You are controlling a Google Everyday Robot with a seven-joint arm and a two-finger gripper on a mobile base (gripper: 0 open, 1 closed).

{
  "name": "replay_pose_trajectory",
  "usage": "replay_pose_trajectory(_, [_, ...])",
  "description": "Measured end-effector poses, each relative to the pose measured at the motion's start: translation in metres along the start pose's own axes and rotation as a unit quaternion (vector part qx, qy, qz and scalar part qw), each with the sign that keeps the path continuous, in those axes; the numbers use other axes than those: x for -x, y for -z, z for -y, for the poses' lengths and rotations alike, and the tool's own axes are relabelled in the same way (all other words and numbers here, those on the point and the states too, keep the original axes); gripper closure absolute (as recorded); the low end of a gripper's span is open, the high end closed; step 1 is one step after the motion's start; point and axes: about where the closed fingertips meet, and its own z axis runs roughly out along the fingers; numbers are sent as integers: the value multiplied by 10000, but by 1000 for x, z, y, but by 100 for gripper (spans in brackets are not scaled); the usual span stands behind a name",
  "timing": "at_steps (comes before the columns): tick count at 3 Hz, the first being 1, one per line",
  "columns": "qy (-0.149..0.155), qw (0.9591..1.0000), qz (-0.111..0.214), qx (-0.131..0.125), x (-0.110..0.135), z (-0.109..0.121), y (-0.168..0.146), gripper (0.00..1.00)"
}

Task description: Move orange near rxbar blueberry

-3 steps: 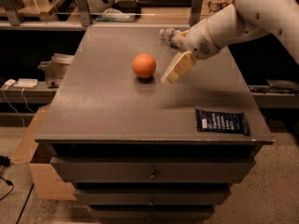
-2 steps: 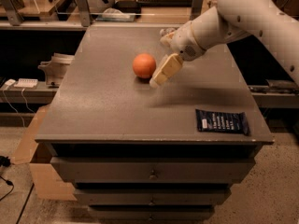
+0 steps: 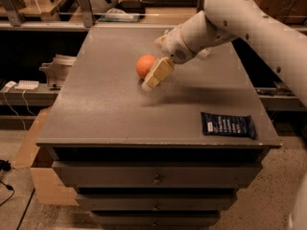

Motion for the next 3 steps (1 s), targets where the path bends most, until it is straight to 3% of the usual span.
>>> replay_pose_trajectory(1, [10, 10000, -5, 57, 4, 4, -14, 18])
replay_pose_trajectory(3, [11, 9999, 16, 134, 6, 6, -25, 64])
